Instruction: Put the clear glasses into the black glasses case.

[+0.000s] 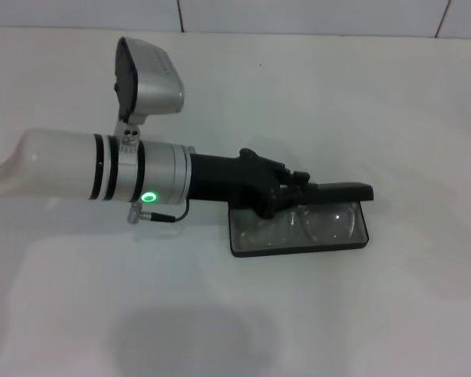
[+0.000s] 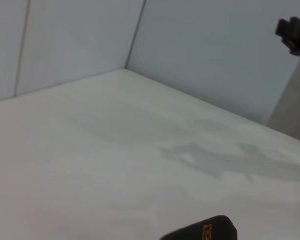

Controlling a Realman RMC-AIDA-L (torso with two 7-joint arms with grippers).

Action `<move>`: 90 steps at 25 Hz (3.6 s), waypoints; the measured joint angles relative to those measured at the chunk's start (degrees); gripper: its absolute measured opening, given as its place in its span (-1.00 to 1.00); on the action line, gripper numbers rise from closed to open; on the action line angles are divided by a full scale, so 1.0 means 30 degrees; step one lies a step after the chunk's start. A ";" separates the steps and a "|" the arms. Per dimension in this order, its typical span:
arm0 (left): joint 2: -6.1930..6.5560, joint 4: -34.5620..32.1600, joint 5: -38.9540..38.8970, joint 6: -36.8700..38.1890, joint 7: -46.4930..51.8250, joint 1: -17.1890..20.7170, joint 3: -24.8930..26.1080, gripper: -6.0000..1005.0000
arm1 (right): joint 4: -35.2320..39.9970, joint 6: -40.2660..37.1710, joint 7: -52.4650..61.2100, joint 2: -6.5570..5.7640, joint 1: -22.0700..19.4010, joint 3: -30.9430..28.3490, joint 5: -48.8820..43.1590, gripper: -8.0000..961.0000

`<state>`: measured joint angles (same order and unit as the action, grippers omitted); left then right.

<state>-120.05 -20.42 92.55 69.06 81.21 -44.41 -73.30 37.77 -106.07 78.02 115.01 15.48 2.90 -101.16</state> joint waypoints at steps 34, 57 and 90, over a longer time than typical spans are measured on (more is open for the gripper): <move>0.0331 -0.7430 -0.3200 1.0172 -0.2509 0.5440 -0.1030 -0.64 | -0.0319 -0.2051 -0.1586 -0.0111 -0.0118 0.2389 -0.1551 -0.65; 0.2534 -0.7711 -0.2476 1.4621 -0.2170 0.8769 0.3877 0.72 | -0.5727 -0.3188 -0.4880 0.0392 0.4090 1.1983 -0.0451 0.67; 0.2571 -0.6655 -0.1405 1.4476 -0.3594 0.8745 0.4918 0.74 | -0.6910 -0.1965 -0.4738 0.0394 0.6114 1.3155 -0.0309 0.84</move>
<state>-112.34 -40.38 88.34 112.49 70.43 -18.18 -58.54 17.04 -111.96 63.81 116.19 33.82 42.36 -102.09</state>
